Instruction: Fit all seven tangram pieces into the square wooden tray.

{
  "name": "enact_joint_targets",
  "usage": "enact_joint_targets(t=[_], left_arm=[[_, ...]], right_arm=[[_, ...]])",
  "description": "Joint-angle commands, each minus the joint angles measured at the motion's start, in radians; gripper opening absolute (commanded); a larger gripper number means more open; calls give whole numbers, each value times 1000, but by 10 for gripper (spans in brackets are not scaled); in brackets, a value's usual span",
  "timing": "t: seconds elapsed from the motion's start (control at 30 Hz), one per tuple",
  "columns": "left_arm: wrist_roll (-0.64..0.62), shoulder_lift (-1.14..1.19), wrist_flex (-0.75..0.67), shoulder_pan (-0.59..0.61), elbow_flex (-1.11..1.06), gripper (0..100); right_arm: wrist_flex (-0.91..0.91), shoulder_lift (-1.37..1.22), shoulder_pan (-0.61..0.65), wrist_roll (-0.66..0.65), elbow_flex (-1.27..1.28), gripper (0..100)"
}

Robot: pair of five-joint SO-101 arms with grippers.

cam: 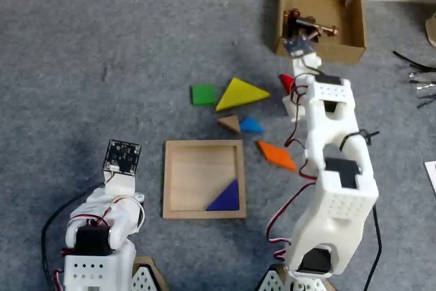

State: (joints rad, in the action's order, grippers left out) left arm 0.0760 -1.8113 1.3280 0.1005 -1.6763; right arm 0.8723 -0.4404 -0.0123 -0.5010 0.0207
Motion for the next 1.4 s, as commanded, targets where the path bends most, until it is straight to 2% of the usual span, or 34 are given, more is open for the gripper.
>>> enact_joint_targets(t=[0.0,0.4,0.87,1.0,1.37], left_arm=[[5,-7,5,-13,-19,6],[5,-7,5,-13,-19,6],[5,-7,5,-13,-19,6],[5,-7,5,-13,-19,6],[5,-7,5,-13,-19,6]], right_arm=[[-30,10,12,6,-94,166],[-16,122,38,8,-104,166],[-317,-68,27,9,-102,163],[-302,-107,27,8,-102,163],[-41,-107,58,0,-102,163]])
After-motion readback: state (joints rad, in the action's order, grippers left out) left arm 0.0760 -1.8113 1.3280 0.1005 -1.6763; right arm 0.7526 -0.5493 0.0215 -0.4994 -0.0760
